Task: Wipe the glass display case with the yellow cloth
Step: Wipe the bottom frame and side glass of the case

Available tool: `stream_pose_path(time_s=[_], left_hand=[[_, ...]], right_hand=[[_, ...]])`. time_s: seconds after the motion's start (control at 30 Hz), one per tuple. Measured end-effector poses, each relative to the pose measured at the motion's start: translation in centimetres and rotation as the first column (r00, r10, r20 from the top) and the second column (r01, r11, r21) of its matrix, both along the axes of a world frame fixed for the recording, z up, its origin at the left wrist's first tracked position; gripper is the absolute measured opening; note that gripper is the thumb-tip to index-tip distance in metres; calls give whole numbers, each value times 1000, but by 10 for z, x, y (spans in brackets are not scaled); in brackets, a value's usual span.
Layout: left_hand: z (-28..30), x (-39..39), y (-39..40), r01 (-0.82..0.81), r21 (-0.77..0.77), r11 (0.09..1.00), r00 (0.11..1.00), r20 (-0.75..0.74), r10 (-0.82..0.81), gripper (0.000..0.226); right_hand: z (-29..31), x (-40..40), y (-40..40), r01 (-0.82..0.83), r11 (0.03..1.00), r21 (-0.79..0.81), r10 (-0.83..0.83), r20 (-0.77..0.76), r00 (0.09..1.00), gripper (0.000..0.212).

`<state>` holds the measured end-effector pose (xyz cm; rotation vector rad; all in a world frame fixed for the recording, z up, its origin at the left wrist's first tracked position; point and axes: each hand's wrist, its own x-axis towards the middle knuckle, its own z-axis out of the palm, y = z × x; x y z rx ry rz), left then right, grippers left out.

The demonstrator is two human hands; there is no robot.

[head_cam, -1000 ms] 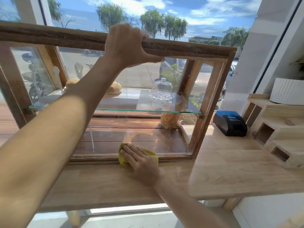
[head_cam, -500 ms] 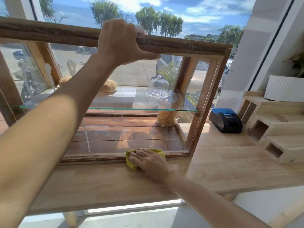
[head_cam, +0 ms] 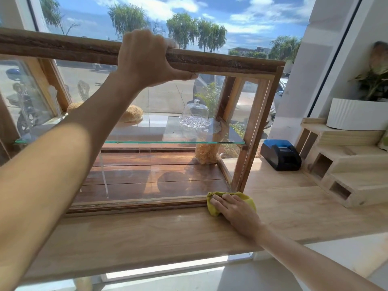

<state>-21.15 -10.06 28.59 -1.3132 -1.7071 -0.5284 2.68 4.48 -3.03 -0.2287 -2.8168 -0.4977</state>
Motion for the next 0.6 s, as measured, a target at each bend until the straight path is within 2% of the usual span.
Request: stream_pose_path(time_s=[0.07, 0.27, 0.5, 0.6], left_hand=[[0, 0, 0, 1, 2, 1000, 1000, 7, -1, 87], [1, 1, -1, 10, 2, 1000, 1000, 15, -10, 90], [2, 0, -1, 16, -11, 1000, 1000, 21, -16, 87], [2, 0, -3, 28, -12, 1000, 1000, -1, -28, 87]], right_hand=[[3, 7, 0, 40, 999, 12, -40, 2, 999, 67], [-1, 19, 4, 198, 968, 157, -198, -14, 980, 58], [3, 14, 1, 316, 927, 201, -328, 30, 944, 56], [9, 2, -7, 365, 898, 247, -397, 93, 913, 43]])
